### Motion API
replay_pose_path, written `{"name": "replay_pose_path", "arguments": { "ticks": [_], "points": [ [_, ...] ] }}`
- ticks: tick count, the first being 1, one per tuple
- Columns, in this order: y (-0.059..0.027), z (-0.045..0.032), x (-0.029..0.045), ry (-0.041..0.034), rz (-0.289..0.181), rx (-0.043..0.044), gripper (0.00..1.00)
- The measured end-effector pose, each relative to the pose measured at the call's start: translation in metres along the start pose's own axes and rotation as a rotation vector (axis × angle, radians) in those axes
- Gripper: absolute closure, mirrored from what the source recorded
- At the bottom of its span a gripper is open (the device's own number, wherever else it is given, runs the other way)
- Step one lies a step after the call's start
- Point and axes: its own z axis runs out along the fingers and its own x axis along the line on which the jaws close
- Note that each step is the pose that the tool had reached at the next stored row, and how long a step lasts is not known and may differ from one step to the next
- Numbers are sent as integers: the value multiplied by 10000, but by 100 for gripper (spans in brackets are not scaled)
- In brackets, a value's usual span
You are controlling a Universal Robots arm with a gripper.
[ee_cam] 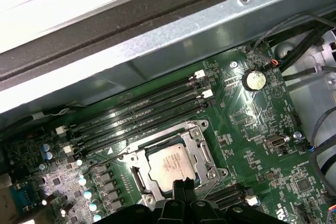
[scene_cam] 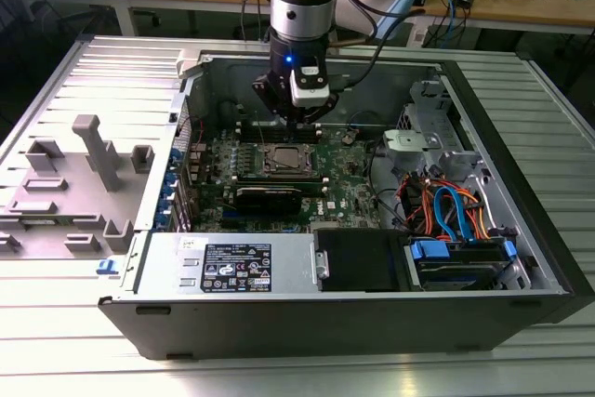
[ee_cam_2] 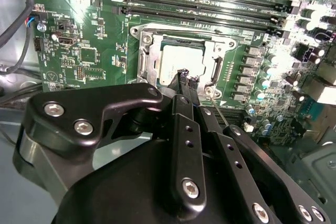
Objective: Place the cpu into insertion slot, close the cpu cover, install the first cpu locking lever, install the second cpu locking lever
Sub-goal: 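Install the first cpu locking lever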
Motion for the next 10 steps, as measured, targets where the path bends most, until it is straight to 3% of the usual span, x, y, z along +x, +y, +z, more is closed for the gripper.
{"name": "replay_pose_path", "arguments": {
  "ticks": [2,5,10],
  "points": [
    [0,0,0,-6,-331,-2,89],
    [0,0,0,-31,-1226,-12,89],
    [-20,0,48,-37,-1545,-35,89]
  ]
}}
